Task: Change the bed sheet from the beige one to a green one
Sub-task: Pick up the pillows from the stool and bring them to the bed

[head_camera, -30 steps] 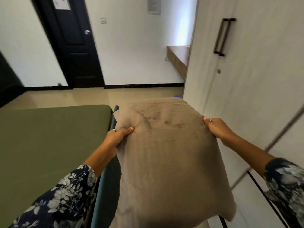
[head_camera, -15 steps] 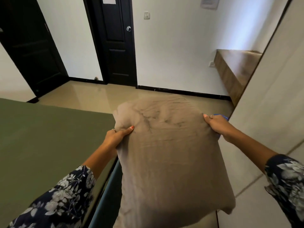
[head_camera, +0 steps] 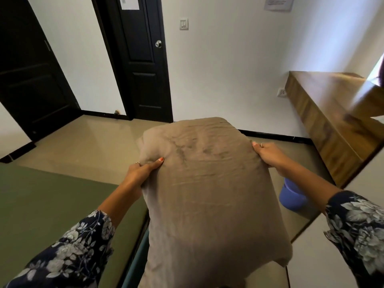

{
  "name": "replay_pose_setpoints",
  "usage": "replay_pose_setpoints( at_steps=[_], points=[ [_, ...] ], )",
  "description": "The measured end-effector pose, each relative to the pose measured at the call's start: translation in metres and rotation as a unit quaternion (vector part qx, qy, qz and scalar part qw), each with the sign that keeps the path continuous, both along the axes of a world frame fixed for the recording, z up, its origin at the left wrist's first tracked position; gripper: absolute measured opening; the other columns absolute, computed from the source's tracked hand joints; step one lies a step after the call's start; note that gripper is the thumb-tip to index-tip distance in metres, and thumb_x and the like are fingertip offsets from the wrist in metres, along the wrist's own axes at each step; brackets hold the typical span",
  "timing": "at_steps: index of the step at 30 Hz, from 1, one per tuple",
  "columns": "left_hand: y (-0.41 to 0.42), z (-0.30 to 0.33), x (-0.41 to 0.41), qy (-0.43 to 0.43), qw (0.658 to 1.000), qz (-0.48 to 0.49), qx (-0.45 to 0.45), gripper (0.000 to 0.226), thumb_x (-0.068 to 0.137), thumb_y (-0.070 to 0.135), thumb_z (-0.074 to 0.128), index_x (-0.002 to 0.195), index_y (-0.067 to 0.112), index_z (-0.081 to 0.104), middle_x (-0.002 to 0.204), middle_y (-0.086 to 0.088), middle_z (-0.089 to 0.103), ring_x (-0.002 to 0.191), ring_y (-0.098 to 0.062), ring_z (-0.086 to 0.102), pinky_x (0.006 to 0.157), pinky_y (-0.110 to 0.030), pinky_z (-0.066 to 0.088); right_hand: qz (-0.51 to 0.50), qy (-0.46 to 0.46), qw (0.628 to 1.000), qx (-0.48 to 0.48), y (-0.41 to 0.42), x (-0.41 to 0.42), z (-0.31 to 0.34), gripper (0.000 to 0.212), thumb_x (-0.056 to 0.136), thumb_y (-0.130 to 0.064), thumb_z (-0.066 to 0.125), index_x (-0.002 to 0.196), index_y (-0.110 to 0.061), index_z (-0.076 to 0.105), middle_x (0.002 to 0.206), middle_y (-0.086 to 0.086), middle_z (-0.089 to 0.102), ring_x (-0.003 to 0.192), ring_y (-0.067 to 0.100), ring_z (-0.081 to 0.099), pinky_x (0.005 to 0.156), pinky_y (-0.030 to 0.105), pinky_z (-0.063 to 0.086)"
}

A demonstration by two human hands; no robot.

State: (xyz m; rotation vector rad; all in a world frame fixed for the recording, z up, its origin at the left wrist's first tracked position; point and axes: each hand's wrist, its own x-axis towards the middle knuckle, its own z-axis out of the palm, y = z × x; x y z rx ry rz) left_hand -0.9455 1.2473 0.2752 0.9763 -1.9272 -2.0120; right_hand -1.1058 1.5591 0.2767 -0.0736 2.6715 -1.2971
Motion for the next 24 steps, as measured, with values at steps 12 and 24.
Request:
replay_pose_setpoints(
  at_steps=[12, 24],
  points=[
    [-0.013, 0.010, -0.257, 0.004, 0.995, 0.094, 0.016, 0.032, 0.080, 0.034, 0.075, 0.085, 0.008, 0.056, 0.087, 0.000, 0.053, 0.079, -0.018, 0.049, 0.074, -0.033, 0.042, 0.131, 0.046, 0.989, 0.045, -0.069, -0.317, 0.051, 0.051, 0.100, -0.045, 0.037, 0.119, -0.004, 0.063, 0.121, 0.008, 0.060, 0.107, 0.024, 0.056, 0.094, 0.037, 0.043],
    [-0.163, -0.003, -0.440, 0.006, 0.975, 0.219, 0.045, 0.035, 0.080, 0.034, 0.075, 0.103, 0.013, 0.058, 0.085, 0.003, 0.057, 0.083, -0.016, 0.053, 0.079, -0.031, 0.041, 0.197, 0.063, 0.978, 0.029, -0.293, -0.549, 0.043, 0.048, 0.102, -0.041, 0.037, 0.118, -0.004, 0.063, 0.124, 0.007, 0.060, 0.098, 0.019, 0.051, 0.084, 0.027, 0.038]
  ],
)
